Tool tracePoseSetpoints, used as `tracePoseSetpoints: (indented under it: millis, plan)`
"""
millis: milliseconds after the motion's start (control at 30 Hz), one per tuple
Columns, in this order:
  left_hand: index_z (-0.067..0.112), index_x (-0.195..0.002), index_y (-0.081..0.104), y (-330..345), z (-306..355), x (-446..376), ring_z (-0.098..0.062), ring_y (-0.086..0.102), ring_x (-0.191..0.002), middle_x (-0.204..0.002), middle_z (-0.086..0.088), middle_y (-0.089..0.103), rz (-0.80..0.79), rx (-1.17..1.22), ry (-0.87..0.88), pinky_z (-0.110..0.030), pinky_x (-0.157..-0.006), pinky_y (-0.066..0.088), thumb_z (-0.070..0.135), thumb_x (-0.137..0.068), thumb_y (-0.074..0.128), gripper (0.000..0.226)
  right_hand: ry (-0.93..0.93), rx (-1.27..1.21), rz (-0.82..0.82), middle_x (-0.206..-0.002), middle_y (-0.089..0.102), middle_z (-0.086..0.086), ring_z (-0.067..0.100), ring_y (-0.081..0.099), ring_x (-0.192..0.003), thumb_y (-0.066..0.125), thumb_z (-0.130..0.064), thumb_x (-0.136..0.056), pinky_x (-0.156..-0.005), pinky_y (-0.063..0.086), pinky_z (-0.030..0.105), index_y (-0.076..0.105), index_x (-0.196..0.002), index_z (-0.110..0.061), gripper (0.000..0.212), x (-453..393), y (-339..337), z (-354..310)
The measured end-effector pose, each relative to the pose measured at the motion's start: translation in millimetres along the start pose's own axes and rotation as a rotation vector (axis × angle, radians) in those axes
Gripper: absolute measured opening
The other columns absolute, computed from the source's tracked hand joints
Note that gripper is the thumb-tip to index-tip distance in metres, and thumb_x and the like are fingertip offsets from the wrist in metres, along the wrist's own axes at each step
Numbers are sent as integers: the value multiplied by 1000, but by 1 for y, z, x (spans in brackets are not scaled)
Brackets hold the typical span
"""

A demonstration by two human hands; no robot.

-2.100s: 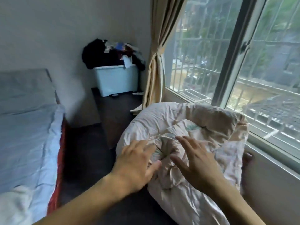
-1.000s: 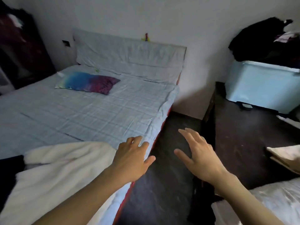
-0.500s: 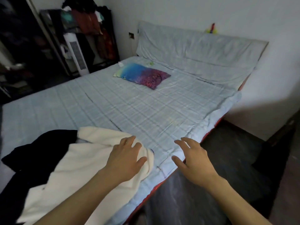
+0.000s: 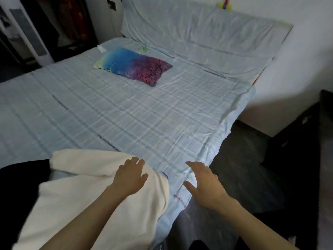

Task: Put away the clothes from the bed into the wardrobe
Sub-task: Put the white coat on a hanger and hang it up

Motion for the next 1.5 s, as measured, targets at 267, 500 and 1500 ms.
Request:
tracePoseSetpoints:
  millis: [267, 500, 1500]
  plan:
    - [21, -148, 36, 56, -43, -77, -24, 48, -126, -145, -4, 44, -196, -31, 80, -41, -100, 46, 43, -98, 50, 56, 250, -196, -100, -159, 24, 3, 26, 35, -141, 55, -44, -97, -111, 37, 49, 18, -155, -26, 71, -75, 104, 24]
    - [20, -145, 39, 100, -45, -133, -25, 49, -122, -139, -4, 50, -266, -102, 180, -41, -99, 44, 41, -99, 48, 52, 403, -339, -174, -155, 29, 4, 26, 37, -138, 55, -42, -96, -110, 38, 48, 21, -153, -25, 68, -112, 188, 40]
    - [17, -96, 67, 209, -47, -216, -24, 64, -86, -88, 0, 65, -150, -335, 653, -40, -87, 53, 35, -56, 89, 49, 968, -655, -199, -93, 52, 3, 23, 52, -81, 72, -26, -78, -64, 42, 28, 39, -98, -17, 40, -105, 328, 42]
Point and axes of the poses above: each hand's wrist, its own x-axis away from the middle knuckle, its own y-axis out of the palm, z = x × y, the point moved 6 cm from there along -x, towards the middle knuckle
